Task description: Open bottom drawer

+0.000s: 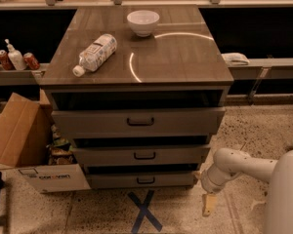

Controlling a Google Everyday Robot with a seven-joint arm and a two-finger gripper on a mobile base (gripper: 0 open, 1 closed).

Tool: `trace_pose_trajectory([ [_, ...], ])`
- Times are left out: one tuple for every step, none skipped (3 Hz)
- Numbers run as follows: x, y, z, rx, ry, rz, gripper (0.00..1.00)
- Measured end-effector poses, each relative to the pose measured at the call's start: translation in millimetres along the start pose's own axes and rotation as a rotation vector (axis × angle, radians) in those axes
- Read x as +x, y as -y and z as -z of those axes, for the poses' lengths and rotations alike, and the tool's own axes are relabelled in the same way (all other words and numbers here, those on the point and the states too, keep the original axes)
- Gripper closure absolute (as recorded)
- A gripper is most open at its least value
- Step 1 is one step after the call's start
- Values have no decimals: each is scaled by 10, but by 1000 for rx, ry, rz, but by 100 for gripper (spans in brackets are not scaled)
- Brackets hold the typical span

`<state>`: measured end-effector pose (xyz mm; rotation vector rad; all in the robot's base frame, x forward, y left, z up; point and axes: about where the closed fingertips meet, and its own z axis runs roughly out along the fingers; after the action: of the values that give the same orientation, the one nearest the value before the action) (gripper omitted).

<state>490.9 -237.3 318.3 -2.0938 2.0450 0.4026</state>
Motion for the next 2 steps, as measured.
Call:
trace_pose_trajectory([
  [1, 1, -1, 0, 0, 0, 0],
  [42, 61, -106, 6, -22, -2, 0],
])
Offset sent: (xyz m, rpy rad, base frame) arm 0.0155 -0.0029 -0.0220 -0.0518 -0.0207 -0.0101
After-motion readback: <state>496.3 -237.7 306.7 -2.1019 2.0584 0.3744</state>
